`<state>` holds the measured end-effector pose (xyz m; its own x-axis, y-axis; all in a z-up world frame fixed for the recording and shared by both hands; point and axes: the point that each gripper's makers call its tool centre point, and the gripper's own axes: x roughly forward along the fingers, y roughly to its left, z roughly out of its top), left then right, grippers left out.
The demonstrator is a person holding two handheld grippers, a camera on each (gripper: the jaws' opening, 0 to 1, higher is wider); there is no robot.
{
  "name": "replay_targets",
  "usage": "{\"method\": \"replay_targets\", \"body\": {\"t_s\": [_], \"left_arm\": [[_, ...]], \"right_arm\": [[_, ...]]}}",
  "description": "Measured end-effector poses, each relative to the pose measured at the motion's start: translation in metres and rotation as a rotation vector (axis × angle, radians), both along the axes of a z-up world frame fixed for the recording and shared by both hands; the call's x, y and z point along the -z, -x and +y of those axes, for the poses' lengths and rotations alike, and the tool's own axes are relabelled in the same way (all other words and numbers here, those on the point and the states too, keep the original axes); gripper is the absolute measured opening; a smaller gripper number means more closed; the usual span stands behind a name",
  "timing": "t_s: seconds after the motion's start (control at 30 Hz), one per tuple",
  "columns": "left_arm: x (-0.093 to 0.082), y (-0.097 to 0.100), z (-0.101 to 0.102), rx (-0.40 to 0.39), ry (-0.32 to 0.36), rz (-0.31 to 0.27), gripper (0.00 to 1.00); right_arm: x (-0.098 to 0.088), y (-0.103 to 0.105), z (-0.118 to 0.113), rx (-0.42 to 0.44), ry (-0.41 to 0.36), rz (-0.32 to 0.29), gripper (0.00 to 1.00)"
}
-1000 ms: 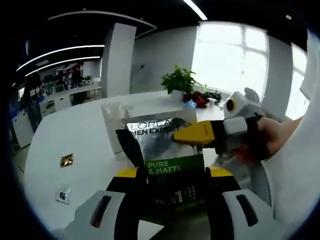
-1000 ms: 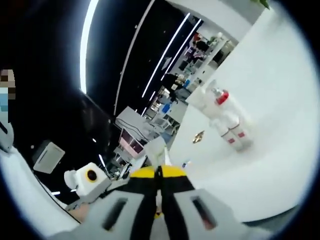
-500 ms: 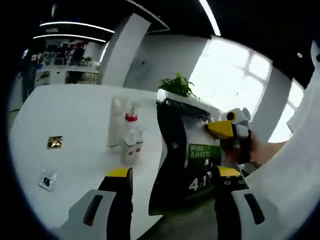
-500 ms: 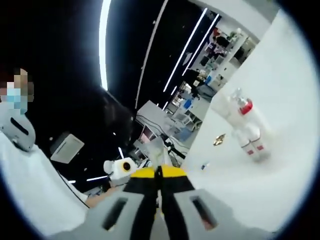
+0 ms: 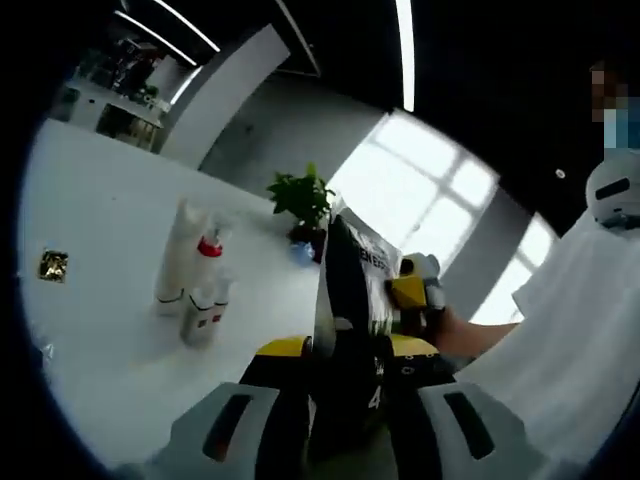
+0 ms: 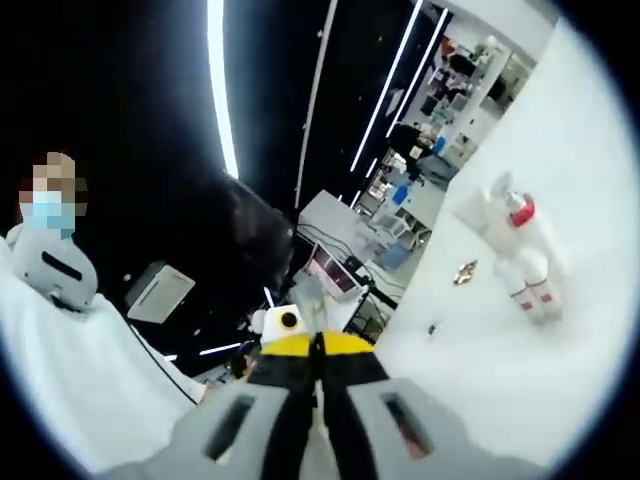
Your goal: Arrange the skincare products in the storage area until every visible bottle or jar stands upright without overlapping.
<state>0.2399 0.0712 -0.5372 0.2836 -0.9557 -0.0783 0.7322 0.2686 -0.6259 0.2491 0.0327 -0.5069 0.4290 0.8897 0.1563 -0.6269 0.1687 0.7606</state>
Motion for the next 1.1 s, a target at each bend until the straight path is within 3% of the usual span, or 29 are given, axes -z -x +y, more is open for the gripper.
{"method": "replay_targets", "body": {"t_s": [0.13, 0.27, 0.4, 0.47, 0.7, 0.83, 0.9, 1.1], "left_arm": [[-0.009, 0.007, -0.003, 0.019, 0.074, 0.038, 0.04], [-0.016, 0.010, -0.006, 0.006, 0.126, 0.053, 0.02], [-0.027, 0.007, -0.004, -0.032, 0.207, 0.081, 0.00], [-0.030, 0.004, -0.001, -0.047, 0.229, 0.086, 0.00], [-0.052, -0.004, 0.009, -0.086, 0.342, 0.104, 0.00], [-0.062, -0.008, 0.011, -0.103, 0.383, 0.107, 0.00], [-0.065, -0.010, 0.011, -0.105, 0.401, 0.117, 0.00], [-0.058, -0.016, 0.007, -0.130, 0.373, 0.132, 0.00]], "right_arm": [[-0.003, -0.007, -0.011, 0.026, 0.005, -0.015, 0.01], [-0.005, -0.012, -0.013, 0.049, 0.009, -0.025, 0.02], [0.001, -0.017, -0.012, 0.083, 0.039, -0.022, 0.16], [0.005, -0.013, -0.008, 0.072, 0.041, -0.020, 0.18], [0.019, 0.002, 0.012, 0.043, -0.011, 0.048, 0.29], [0.013, 0.010, 0.022, 0.025, -0.091, 0.071, 0.40], [0.012, 0.010, 0.024, 0.025, -0.095, 0.067, 0.43], [0.005, 0.007, 0.022, 0.028, -0.117, 0.049, 0.26]]}}
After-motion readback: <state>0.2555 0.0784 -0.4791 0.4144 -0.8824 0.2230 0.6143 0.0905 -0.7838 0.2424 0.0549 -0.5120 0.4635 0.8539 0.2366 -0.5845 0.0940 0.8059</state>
